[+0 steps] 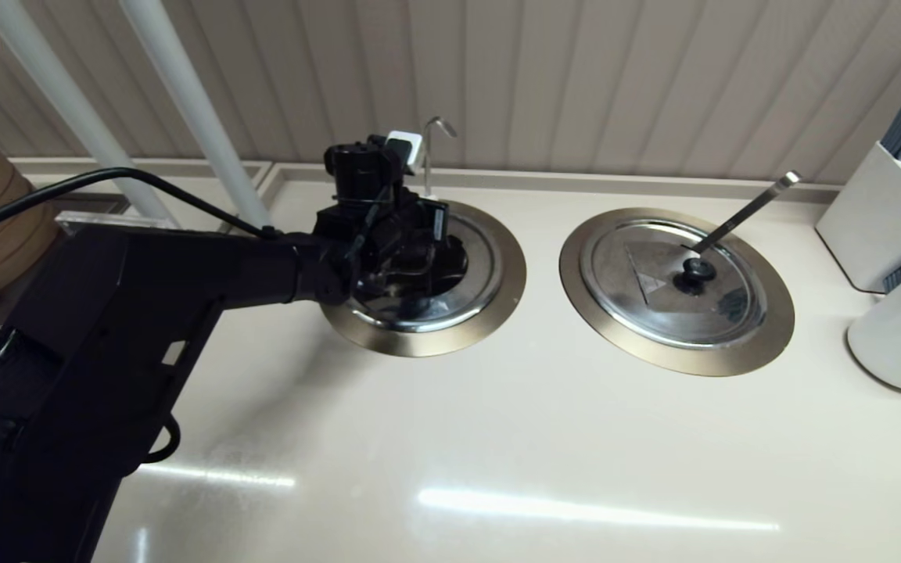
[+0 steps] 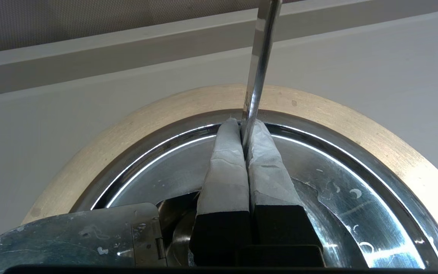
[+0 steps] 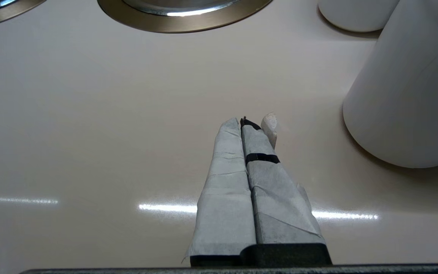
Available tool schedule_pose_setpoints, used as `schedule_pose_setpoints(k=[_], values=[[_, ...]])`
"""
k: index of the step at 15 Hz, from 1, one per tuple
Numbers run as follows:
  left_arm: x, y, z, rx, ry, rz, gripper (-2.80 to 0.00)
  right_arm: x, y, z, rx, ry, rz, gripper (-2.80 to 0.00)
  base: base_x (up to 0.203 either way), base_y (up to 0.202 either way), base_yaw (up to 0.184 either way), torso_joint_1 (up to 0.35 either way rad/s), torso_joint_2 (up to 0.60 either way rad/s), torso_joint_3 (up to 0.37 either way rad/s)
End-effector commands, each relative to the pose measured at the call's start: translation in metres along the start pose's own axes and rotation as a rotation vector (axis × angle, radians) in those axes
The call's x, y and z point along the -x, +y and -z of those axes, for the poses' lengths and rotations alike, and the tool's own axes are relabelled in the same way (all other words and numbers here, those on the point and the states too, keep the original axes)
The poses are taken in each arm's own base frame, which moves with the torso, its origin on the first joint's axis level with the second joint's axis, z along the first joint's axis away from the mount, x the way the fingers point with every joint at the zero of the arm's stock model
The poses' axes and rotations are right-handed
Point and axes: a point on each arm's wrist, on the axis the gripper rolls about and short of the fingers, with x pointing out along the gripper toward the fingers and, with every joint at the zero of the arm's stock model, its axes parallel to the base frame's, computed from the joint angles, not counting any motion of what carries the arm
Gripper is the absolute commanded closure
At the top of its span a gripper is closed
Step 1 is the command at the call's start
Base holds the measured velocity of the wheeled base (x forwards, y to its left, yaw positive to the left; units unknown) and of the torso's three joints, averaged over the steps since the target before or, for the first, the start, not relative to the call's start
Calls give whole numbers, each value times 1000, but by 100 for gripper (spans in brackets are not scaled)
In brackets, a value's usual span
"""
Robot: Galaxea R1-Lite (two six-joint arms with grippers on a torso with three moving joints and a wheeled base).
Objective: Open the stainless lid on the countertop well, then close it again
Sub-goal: Stir with a spoon
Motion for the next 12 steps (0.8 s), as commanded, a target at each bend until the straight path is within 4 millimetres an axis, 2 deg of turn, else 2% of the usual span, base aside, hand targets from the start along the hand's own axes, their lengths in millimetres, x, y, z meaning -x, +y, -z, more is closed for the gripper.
schedule_pose_setpoints(k=[1,12], values=[[-3,-1,6,2,1,-1,0,0,0,1,0,4,0,0,0,0,0,0,0,0],[-2,-12,2,36,-13,19,0,0,0,1,0,4,0,0,0,0,0,0,0,0]])
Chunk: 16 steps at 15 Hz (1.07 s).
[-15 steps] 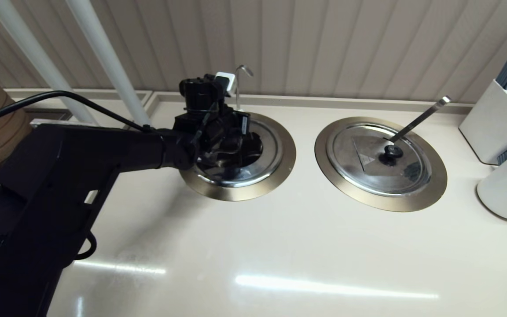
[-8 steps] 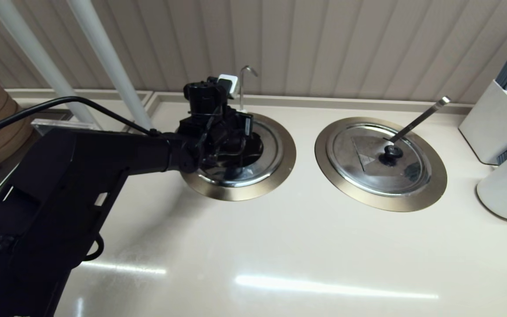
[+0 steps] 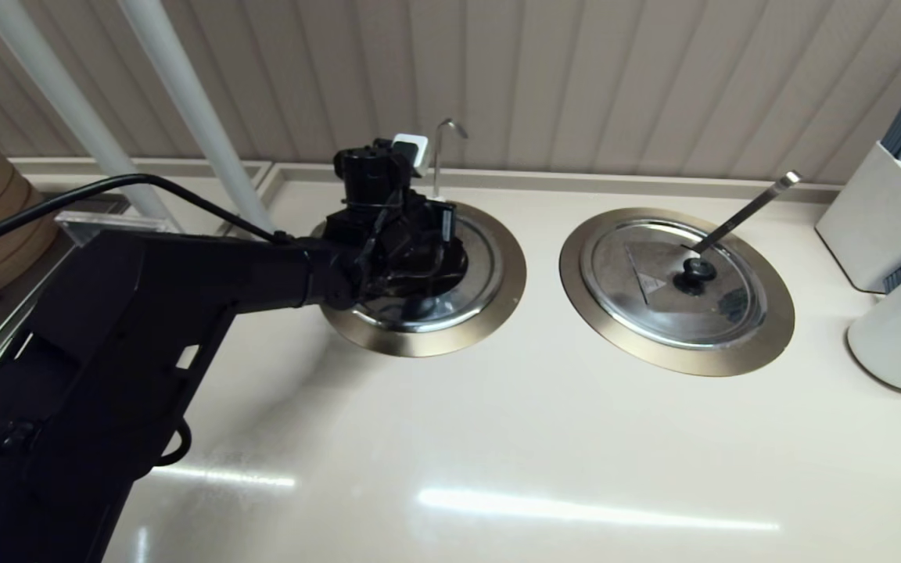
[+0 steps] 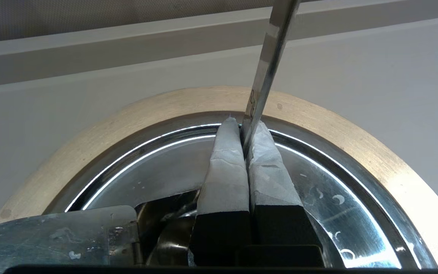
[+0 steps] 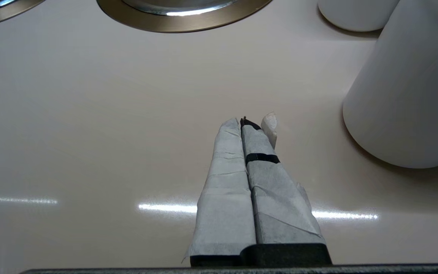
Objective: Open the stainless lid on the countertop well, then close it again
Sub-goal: Stir with a spoon
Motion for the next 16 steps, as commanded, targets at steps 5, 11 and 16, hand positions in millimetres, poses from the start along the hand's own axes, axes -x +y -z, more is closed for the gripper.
schedule_pose_setpoints(k=[5,11,16], values=[[-2,-4,0,29,-8,1,0,0,0,1,0,4,0,0,0,0,0,0,0,0],[-4,-7,6,28,2,10,-280,0,0,1,0,4,0,0,0,0,0,0,0,0],[-1,-6,-1,32,-10,6,-280,0,0,1,0,4,0,0,0,0,0,0,0,0]])
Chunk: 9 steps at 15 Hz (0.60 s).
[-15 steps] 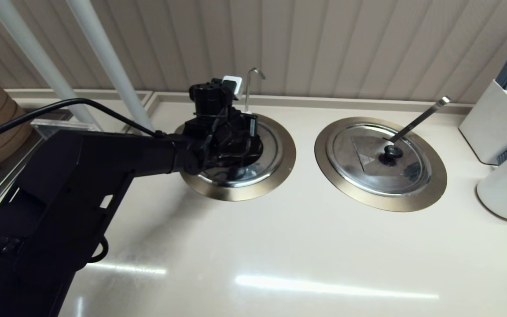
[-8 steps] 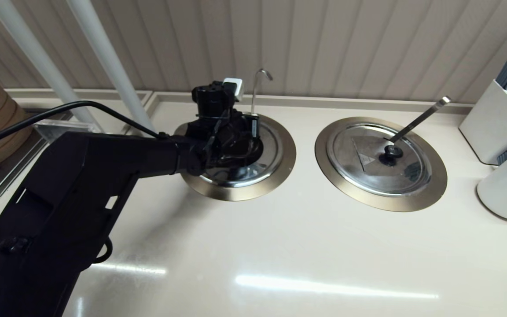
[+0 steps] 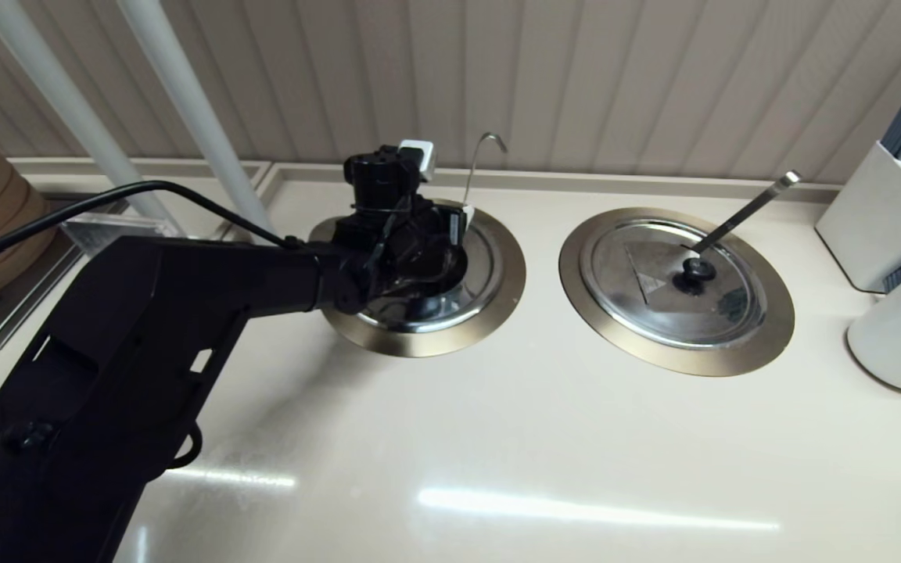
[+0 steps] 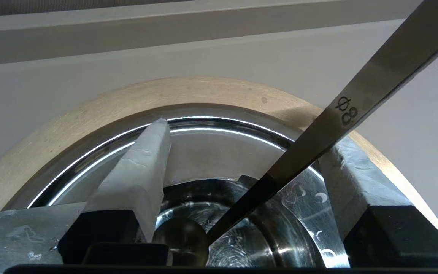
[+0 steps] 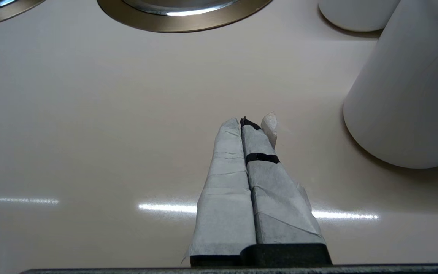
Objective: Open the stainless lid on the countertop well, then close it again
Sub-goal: Stir with a spoon
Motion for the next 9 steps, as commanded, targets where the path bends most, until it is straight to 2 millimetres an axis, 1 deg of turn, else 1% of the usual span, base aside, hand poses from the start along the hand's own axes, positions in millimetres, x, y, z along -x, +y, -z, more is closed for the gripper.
schedule_pose_setpoints(k=[1,4,6,9], values=[[3,0,-5,5,-8,0,-280,0,0,1,0,4,0,0,0,0,0,0,0,0],[3,-3,-3,7,-4,3,-280,0,0,1,0,4,0,0,0,0,0,0,0,0],[5,-3,-6,11,-4,6,-280,0,0,1,0,4,0,0,0,0,0,0,0,0],[10,-9,-3,10,19,20,-280,0,0,1,0,4,0,0,0,0,0,0,0,0]])
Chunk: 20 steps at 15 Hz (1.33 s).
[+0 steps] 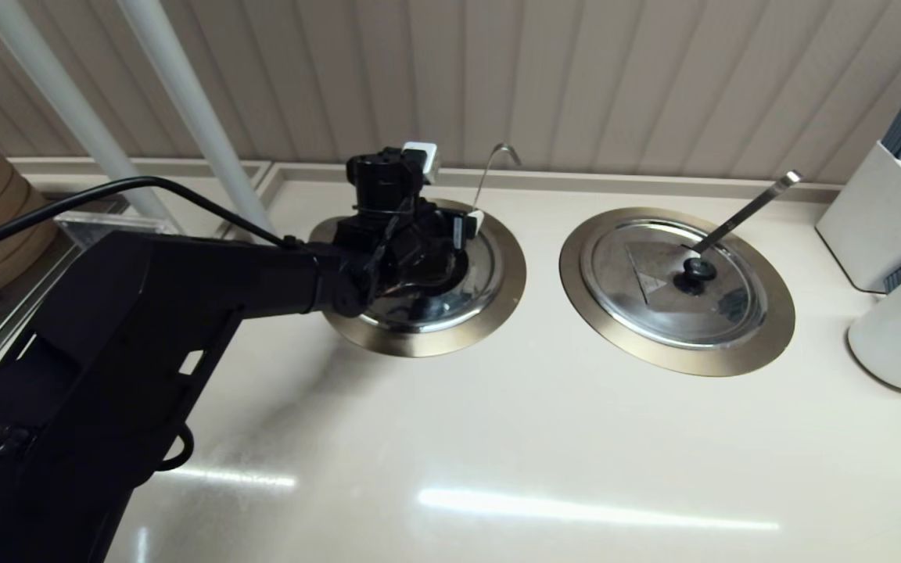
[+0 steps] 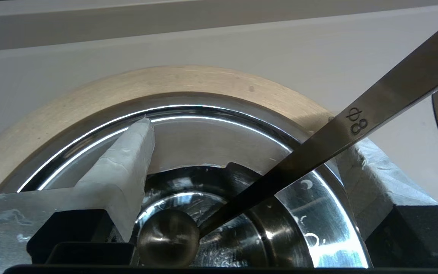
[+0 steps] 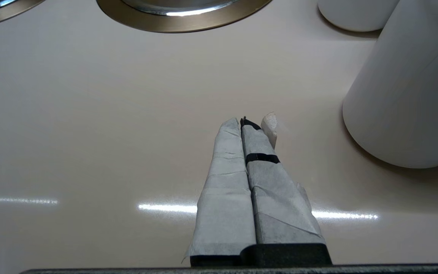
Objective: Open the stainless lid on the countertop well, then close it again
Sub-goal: Stir with a spoon, then close the lid
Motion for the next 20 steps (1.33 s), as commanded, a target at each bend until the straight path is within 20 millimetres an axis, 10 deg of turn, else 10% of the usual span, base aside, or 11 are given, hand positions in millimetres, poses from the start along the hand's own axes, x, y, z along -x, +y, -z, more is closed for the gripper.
schedule_pose_setpoints(k=[1,14,20], values=[[4,-1,-5,2,-8,1,-280,0,0,1,0,4,0,0,0,0,0,0,0,0],[28,-6,-15,8,29,28,-280,0,0,1,0,4,0,0,0,0,0,0,0,0],[72,13,-35,38,60,-5,-280,0,0,1,0,4,0,0,0,0,0,0,0,0]])
